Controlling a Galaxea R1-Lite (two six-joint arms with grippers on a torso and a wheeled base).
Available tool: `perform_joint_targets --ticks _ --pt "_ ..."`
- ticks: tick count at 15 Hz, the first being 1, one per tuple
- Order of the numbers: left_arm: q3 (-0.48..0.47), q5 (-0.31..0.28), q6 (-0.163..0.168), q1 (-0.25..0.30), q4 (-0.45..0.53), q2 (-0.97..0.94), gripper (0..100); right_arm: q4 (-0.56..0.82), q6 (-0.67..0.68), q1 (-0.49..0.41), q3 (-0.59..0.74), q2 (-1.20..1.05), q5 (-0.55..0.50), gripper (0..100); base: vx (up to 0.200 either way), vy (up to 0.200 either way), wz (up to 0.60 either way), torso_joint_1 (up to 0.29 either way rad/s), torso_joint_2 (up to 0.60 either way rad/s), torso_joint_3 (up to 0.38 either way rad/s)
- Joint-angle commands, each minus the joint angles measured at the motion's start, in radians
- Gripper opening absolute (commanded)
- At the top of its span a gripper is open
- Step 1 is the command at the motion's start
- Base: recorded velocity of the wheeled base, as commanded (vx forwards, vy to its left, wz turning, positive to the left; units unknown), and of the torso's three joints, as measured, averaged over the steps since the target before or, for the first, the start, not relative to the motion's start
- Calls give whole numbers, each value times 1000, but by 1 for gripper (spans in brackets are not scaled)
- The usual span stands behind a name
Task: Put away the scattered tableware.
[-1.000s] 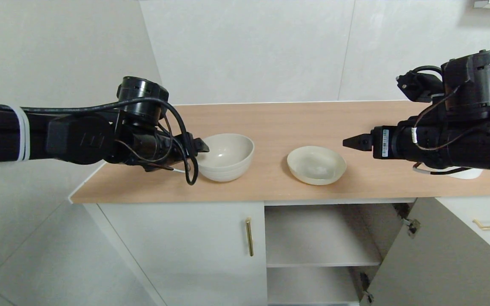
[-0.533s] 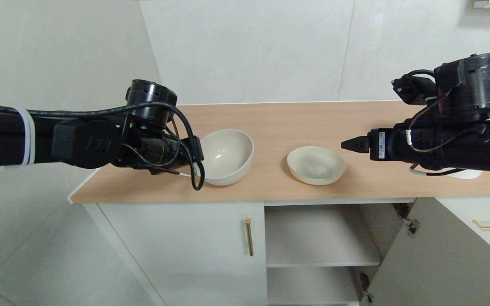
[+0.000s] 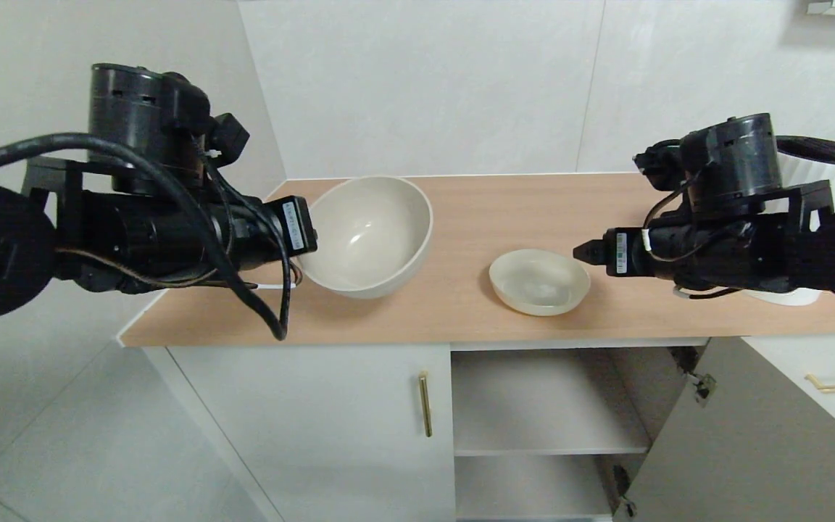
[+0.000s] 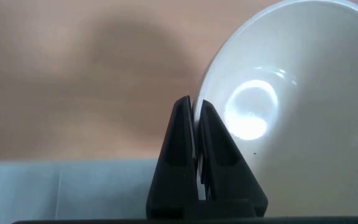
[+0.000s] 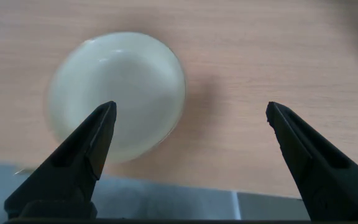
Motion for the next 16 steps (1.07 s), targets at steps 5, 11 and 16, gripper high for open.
perform_joint_targets --ticks 5,11,16 --pt "66 -1 30 -5 -68 -46 0 -1 38 -1 -49 137 -6 100 0 0 0 0 0 0" --pt "72 -1 32 -14 -68 -32 0 -1 65 -24 -86 196 -9 100 0 0 0 0 0 0" --pt "74 -1 32 -14 -68 -24 0 -1 76 -36 -100 214 -9 0 0 0 0 0 0 0"
